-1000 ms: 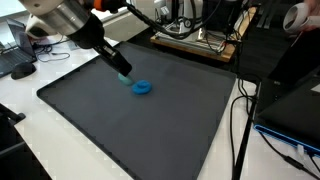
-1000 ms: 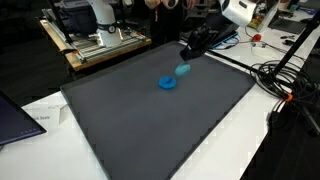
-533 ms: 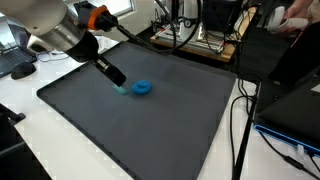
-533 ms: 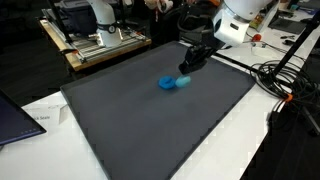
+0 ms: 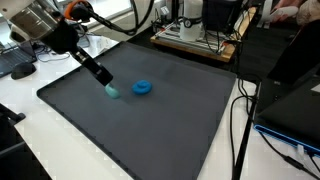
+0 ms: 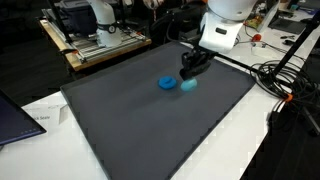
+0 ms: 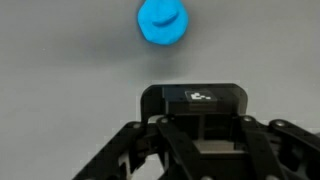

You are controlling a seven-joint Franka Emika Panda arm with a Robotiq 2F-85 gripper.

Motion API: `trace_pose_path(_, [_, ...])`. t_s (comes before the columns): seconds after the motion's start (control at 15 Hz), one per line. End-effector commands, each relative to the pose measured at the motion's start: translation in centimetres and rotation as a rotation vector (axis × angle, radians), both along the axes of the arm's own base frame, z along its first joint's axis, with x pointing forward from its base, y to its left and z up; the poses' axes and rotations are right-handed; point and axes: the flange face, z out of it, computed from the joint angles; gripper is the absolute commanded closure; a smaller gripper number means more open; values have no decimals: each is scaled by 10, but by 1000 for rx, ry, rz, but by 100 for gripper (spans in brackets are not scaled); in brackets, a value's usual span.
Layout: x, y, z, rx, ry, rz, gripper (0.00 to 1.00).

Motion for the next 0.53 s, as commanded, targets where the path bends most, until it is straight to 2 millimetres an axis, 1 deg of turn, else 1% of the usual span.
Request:
trace_pose_path(0.0, [4,-15,9,112,-62,14,78])
trace_pose_path(0.13, [3,-22,13,148,-74,39,78])
trace_pose_path(0.47, [-4,-35,19,155,-60,99,78])
